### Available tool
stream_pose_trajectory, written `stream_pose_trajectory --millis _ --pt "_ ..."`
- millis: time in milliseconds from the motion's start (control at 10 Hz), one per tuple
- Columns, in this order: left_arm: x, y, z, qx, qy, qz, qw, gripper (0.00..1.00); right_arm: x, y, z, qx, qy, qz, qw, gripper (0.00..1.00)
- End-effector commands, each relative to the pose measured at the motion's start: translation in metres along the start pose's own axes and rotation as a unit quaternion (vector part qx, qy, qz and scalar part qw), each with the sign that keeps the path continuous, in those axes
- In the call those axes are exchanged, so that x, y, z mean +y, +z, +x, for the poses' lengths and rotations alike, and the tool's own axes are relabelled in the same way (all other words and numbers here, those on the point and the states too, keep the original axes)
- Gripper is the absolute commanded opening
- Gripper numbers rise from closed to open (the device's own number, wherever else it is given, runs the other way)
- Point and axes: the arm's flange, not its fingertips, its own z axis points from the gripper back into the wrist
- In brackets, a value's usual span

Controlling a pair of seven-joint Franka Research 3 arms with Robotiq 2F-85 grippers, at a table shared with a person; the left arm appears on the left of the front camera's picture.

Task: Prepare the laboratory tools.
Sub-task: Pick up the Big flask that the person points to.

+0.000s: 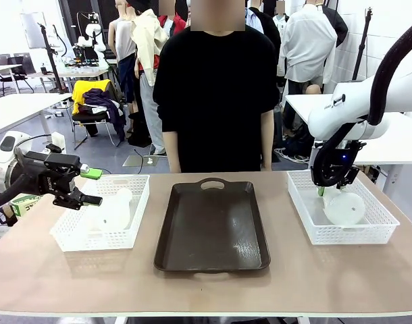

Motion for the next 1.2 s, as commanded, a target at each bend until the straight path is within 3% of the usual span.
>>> stream_pose_trajectory --millis 0,700,800,1100 --pt "0.001 -0.001 -0.001 -0.01 -0.012 -0.011 1.0 1.0 -0.002 -0.02 0.002 0.025 -0.011 -0.017 0.999 0.0" --pt "0.001 -0.001 -0.001 -0.01 -0.012 -0.011 1.0 1.0 -0.006 -0.029 -0.006 0.009 -0.026 -0.02 0.999 0.0" --pt "0.001 -0.001 -0.001 -0.01 -0.012 -0.011 1.0 1.0 -0.004 -0.002 -0.001 0.004 -0.005 -0.001 1.0 0.0" --pt "0.001 -0.001 -0.001 -0.01 -0.012 -0.011 1.0 1.0 -0.004 -0.002 -0.001 0.004 -0.005 -0.001 1.0 0.0"
